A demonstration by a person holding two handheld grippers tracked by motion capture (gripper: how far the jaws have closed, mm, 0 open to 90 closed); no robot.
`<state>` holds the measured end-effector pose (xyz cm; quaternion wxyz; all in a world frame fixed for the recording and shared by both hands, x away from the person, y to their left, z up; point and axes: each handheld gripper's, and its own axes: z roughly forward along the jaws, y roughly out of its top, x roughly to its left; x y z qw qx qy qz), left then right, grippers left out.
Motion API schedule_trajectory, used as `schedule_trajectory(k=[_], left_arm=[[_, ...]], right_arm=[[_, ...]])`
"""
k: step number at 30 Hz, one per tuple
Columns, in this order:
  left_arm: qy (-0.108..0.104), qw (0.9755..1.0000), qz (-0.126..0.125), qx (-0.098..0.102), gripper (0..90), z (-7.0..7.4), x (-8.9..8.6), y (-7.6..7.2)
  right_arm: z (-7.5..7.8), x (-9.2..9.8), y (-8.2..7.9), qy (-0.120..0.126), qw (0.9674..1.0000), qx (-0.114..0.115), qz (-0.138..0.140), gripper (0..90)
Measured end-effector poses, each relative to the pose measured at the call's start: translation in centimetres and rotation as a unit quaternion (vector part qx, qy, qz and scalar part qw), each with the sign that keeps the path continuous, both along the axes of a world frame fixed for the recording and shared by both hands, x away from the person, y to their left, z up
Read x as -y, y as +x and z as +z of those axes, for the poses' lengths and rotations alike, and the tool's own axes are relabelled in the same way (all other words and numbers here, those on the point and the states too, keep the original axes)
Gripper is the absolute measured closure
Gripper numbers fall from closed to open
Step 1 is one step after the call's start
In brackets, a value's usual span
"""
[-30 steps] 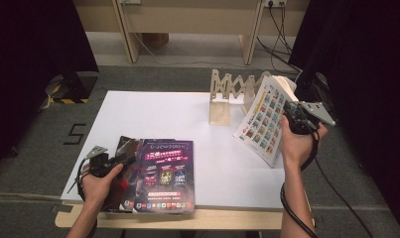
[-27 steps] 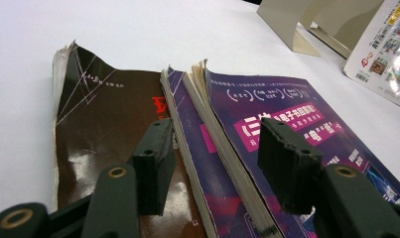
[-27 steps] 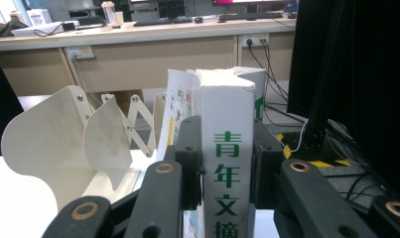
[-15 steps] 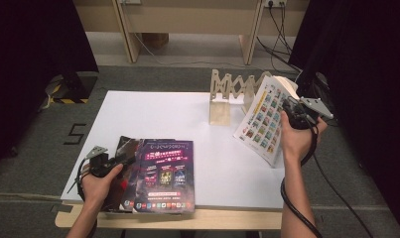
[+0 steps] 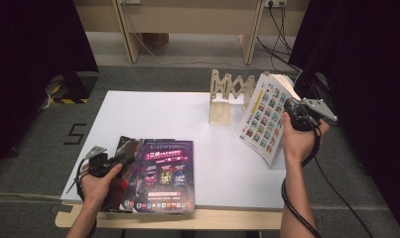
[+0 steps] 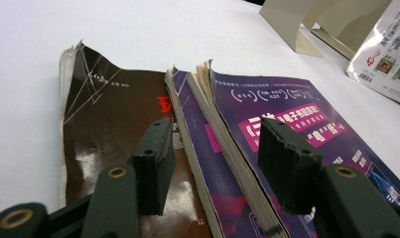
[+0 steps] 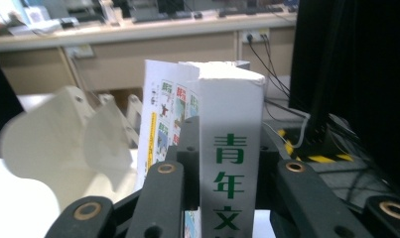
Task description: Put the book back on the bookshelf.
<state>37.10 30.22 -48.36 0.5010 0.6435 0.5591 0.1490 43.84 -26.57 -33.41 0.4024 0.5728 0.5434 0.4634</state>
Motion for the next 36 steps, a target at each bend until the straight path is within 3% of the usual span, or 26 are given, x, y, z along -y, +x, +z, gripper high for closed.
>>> schedule_trajectory(k=[7, 12, 16, 21, 27, 36], left_arm=[[-0.001, 1.0, 0.002, 0.002, 47.6, 0.1, -0.2, -0.1], [-0.002, 1.0, 0.002, 0.002, 47.5, 0.1, -0.2, -0.1], [-0.003, 1.0, 0.0, 0.003, 47.5, 0.1, -0.1, 0.0], [-0.002, 1.0, 0.001, 0.002, 47.5, 0.1, -0.1, 0.0], [-0.003, 1.0, 0.002, 0.001, 47.5, 0.0, -0.2, 0.0], [-0.002, 1.0, 0.001, -0.001, 47.5, -0.2, -0.1, 0.1]], right_arm=[[1.3, -0.8, -2.2, 0.022, 0.9982, 0.045, 0.034, 74.7], [3.0, -1.3, -3.6, 0.012, 0.9963, 0.079, 0.031, 74.6], [4.1, -1.3, -3.7, 0.018, 0.9946, 0.098, 0.03, 74.7], [4.5, -1.4, -2.5, 0.025, 0.9942, 0.1, 0.031, 74.7], [3.9, -0.9, -0.3, 0.047, 0.9946, 0.083, 0.042, 74.7], [3.4, -0.5, 1.1, 0.039, 0.9956, 0.084, 0.009, 74.7]])
